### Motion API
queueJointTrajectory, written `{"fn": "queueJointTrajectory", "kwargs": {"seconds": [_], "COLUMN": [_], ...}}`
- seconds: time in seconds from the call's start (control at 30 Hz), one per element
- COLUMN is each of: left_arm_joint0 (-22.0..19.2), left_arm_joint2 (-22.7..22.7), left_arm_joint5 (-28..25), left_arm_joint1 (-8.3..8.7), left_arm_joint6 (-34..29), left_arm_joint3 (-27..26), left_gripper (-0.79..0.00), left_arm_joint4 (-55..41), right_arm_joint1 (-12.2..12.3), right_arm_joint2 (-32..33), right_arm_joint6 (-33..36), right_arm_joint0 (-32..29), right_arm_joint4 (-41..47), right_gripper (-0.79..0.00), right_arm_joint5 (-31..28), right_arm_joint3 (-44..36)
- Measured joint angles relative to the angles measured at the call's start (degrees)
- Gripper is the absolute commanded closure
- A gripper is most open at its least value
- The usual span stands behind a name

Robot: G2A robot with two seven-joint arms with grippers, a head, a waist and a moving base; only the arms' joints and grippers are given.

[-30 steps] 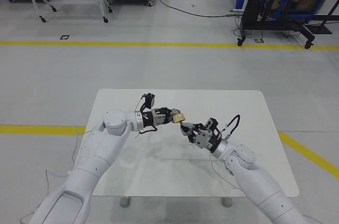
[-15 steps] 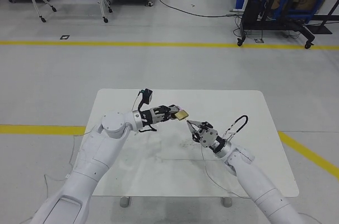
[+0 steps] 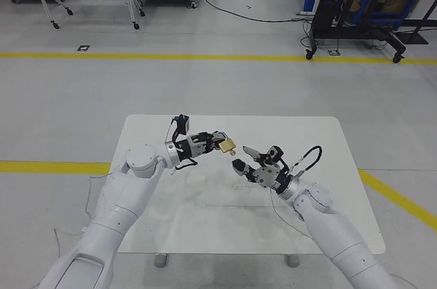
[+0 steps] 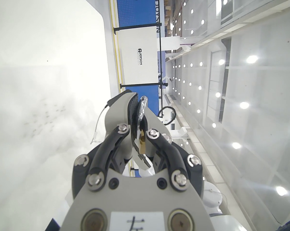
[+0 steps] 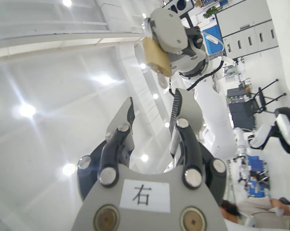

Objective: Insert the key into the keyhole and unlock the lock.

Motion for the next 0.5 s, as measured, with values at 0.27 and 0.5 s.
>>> {"fn": "queueJointTrajectory", "kwargs": {"seconds": [0.27, 0.5], "left_arm_joint0": [-1.88, -5.60], "left_arm_joint2": [7.71, 16.68], "left_arm_joint5": [8.29, 13.45], "left_arm_joint1": [-0.80, -2.97], "left_arm_joint6": [3.01, 3.94], "left_arm_joint3": [0.53, 2.78], "left_gripper": [0.000, 0.000], "left_arm_joint4": [13.91, 24.84], "right_arm_joint1": [3.53, 3.93], "right_arm_joint2": [15.37, 19.01], "right_arm_joint6": [-15.58, -18.11], "right_arm_joint0": [-11.70, -14.66], "right_arm_joint4": [-23.85, -26.86], "right_gripper": [-0.785, -0.785], "right_arm_joint5": [-4.64, -3.97], "right_arm_joint3": [-17.74, -22.35]}}
